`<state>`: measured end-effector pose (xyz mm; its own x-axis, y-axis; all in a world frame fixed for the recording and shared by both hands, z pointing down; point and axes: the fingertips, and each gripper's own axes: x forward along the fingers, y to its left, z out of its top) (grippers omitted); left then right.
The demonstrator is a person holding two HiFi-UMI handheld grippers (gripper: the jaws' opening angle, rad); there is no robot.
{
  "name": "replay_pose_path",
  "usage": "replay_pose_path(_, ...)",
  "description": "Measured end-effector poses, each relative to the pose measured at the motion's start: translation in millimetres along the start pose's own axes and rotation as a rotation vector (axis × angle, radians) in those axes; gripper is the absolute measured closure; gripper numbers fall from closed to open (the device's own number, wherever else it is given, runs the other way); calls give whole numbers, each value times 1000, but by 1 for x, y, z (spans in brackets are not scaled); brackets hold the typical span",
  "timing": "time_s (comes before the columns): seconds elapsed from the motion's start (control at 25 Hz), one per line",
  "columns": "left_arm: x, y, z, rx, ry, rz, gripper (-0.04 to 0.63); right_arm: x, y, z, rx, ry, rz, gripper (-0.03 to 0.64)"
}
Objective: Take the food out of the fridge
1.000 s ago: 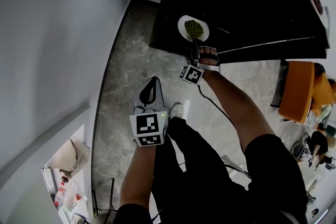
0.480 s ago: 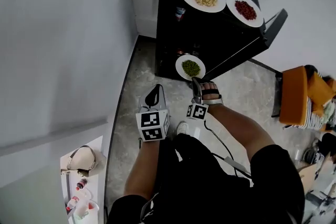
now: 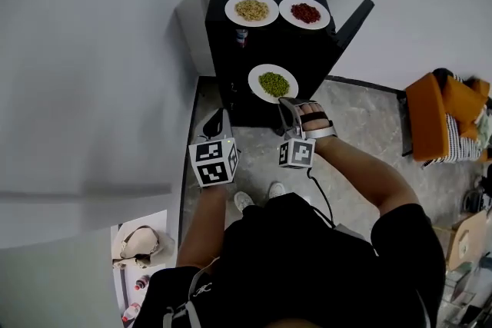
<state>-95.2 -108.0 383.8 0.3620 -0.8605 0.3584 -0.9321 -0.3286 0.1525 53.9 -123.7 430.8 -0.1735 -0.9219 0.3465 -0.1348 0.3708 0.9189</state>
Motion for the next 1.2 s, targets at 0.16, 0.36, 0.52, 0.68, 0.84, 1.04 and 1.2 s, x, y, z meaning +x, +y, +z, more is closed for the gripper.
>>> replay_pose_path(0.16, 1, -21, 25, 19, -21, -52, 598, -26, -45, 6, -42, -1, -31, 604)
replay_pose_path(0.36, 5, -59, 49, 95, -46, -132, 598, -54, -93, 8, -66, 3, -71, 604)
replay_pose_path(0.52, 5, -78, 65, 126, -67, -169, 598, -61, -119, 3, -85, 24, -81, 604)
replay_pose_path(0.68, 7, -91, 73, 145, -82, -187, 598, -63, -133, -2, -110, 34, -87, 604)
replay_pose_path(0.84, 9, -97, 77, 156, -89, -193, 598, -64, -135, -3, -124, 36, -83, 604)
replay_pose_path(1.04, 12, -96, 85, 167, -97, -194, 598, -60, -139, -6, -129, 43, -98, 604)
replay_pose_path(1.2, 14, -94, 89, 175, -98, -201, 598, -58, -142, -6, -124, 51, -106, 604)
